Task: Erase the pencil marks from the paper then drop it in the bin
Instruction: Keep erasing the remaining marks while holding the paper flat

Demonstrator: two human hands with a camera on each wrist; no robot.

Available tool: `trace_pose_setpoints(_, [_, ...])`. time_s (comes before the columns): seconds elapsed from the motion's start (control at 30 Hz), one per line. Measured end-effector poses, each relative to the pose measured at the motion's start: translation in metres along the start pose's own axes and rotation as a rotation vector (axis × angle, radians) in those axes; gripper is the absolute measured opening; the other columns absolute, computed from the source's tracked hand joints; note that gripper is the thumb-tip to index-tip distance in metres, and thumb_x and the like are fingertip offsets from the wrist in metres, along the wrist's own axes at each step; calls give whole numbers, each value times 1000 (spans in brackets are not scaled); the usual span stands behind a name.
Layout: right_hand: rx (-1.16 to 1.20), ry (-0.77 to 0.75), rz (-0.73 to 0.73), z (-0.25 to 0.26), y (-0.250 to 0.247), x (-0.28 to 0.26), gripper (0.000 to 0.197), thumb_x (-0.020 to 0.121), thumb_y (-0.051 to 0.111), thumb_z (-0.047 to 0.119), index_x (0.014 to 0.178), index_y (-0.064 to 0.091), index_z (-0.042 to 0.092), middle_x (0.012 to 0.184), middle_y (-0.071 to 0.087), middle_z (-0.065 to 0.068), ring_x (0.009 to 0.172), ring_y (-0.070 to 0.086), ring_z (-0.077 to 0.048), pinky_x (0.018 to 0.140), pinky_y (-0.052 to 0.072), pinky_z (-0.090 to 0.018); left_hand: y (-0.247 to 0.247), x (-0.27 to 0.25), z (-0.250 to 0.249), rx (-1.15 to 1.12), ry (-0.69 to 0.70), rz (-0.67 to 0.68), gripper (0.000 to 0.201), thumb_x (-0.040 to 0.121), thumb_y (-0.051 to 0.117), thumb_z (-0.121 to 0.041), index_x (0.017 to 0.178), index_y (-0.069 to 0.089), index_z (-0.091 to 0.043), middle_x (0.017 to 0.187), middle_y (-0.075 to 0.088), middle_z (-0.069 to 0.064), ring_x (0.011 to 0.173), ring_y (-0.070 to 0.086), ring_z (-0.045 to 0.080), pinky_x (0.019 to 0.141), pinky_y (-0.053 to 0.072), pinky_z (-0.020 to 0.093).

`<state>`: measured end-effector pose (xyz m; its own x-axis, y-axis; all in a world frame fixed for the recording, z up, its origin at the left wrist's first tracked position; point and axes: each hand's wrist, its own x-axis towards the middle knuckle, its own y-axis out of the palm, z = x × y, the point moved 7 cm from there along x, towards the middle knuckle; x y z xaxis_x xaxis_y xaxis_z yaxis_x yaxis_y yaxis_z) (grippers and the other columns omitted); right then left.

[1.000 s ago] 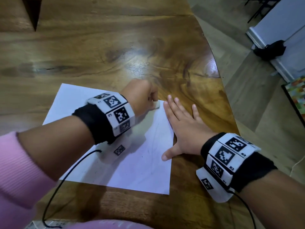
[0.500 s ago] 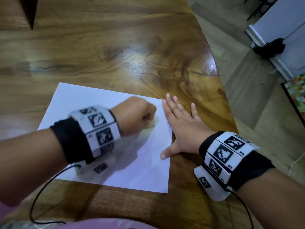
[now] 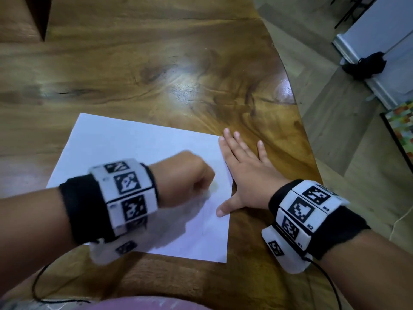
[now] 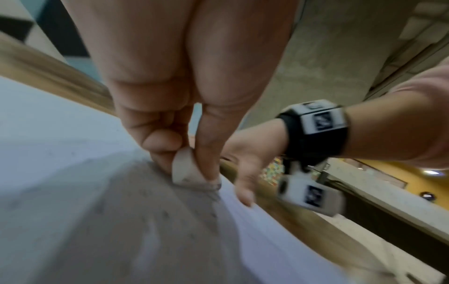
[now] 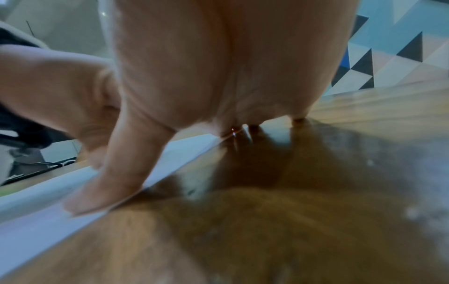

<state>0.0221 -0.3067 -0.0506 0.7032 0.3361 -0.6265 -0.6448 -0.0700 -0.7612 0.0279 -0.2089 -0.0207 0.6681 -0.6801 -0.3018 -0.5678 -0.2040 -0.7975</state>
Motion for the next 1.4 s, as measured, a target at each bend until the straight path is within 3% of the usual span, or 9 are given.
trace_pose_setpoints(0.1, [1, 0, 4, 0, 0, 0, 147, 52, 71, 71, 140, -34, 18, 144, -46, 6, 132, -40, -11, 112, -19, -52, 2, 0, 2, 42, 20, 53, 6, 77, 60, -14, 75, 65, -15, 76, 65, -1, 70, 52, 15, 59, 34, 16])
trace_pose_setpoints(0.3, [-18, 9, 9, 0, 1, 1, 147, 52, 70, 73, 140, -35, 18, 142, -47, 6, 132, -41, -11, 112, -19, -53, -45, 45, 27, 41, -171, -261, 7, 74, 67, -12, 79, 65, -8, 67, 49, -5, 71, 46, 16, 51, 23, 24])
trace_pose_setpoints(0.43, [-8, 4, 2, 0, 0, 1, 147, 52, 71, 72, 140, -34, 18, 143, -46, 6, 133, -40, -11, 112, -19, -52, -14, 13, 10, 15, -45, -82, 8, 75, 61, -13, 67, 59, -14, 64, 55, -2, 67, 48, 18, 54, 31, 16])
trace_pose_setpoints(0.57, [4, 0, 8, 0, 1, 1, 147, 51, 71, 71, 140, -34, 18, 143, -47, 7, 132, -41, -10, 111, -20, -52, 9, -13, 2, 34, 64, 123, 8, 77, 59, -17, 71, 63, -14, 76, 65, 6, 71, 56, 21, 65, 42, 27])
trace_pose_setpoints(0.77, [-15, 4, 11, 0, 1, 1, 147, 51, 70, 73, 139, -36, 19, 142, -47, 6, 132, -41, -11, 112, -18, -53, -51, 29, 45, -51, -213, -322, 7, 73, 69, -14, 77, 67, -8, 76, 64, 5, 68, 51, 18, 54, 31, 8])
trace_pose_setpoints(0.87, [-11, 1, 8, 0, 1, 1, 146, 52, 70, 72, 139, -35, 19, 143, -46, 7, 133, -40, -11, 112, -18, -53, -37, 17, 36, -78, -157, -221, 11, 74, 69, -12, 65, 62, -12, 57, 51, -7, 52, 41, 6, 53, 32, 3])
trace_pose_setpoints(1.03, [-7, 3, 10, 0, 1, 1, 146, 53, 71, 71, 139, -35, 19, 143, -47, 7, 132, -40, -11, 112, -19, -52, 5, -13, 10, 44, 9, 80, 5, 75, 63, -14, 70, 63, -15, 74, 67, -2, 67, 55, 15, 63, 41, 21])
trace_pose_setpoints(1.23, [-18, 8, 16, 0, 1, 1, 147, 52, 70, 73, 138, -36, 18, 143, -47, 6, 132, -41, -10, 112, -18, -53, -52, 41, 39, -6, -223, -241, 7, 75, 67, -14, 81, 65, -11, 67, 53, -3, 66, 49, 17, 48, 31, 4])
trace_pose_setpoints(1.4, [-10, 7, 8, 0, 0, 1, 147, 52, 71, 72, 140, -34, 19, 144, -46, 6, 133, -39, -11, 112, -17, -53, -10, 15, 11, -7, -58, -7, 4, 76, 64, -17, 73, 63, -16, 71, 59, -3, 69, 50, 15, 56, 33, 9])
